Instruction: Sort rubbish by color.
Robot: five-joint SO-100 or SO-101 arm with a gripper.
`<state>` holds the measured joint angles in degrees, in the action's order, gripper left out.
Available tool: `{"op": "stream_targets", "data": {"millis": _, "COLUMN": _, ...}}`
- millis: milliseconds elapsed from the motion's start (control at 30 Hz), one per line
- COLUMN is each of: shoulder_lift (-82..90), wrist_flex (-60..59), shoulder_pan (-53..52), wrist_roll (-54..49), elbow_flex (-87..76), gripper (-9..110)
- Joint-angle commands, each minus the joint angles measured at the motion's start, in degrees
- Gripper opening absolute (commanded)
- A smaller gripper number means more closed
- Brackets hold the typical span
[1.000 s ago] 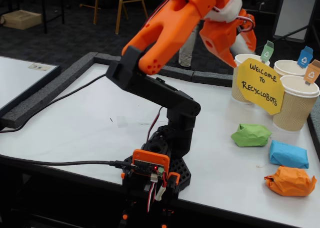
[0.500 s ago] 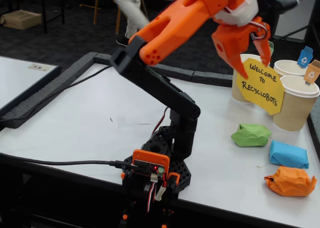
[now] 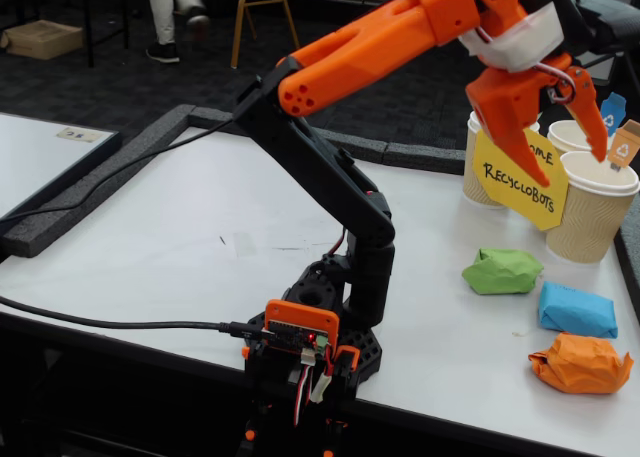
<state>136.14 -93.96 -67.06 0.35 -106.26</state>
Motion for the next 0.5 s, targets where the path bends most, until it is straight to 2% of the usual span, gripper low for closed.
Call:
{"op": "stream_targets", "data": {"millis": 0, "shoulder_lift": 0.4, "wrist_flex": 1.2, "shoulder_pan": -1.6, "wrist_roll": -0.6, "elbow_flex": 1.0, "gripper": 15}}
{"op": "stream_targets", "data": {"millis": 467, "shoulder_lift": -1.6, "wrist_flex": 0.8, "shoulder_pan": 6.2, "wrist_roll": -0.8, "elbow_flex": -3.2, "gripper": 15}}
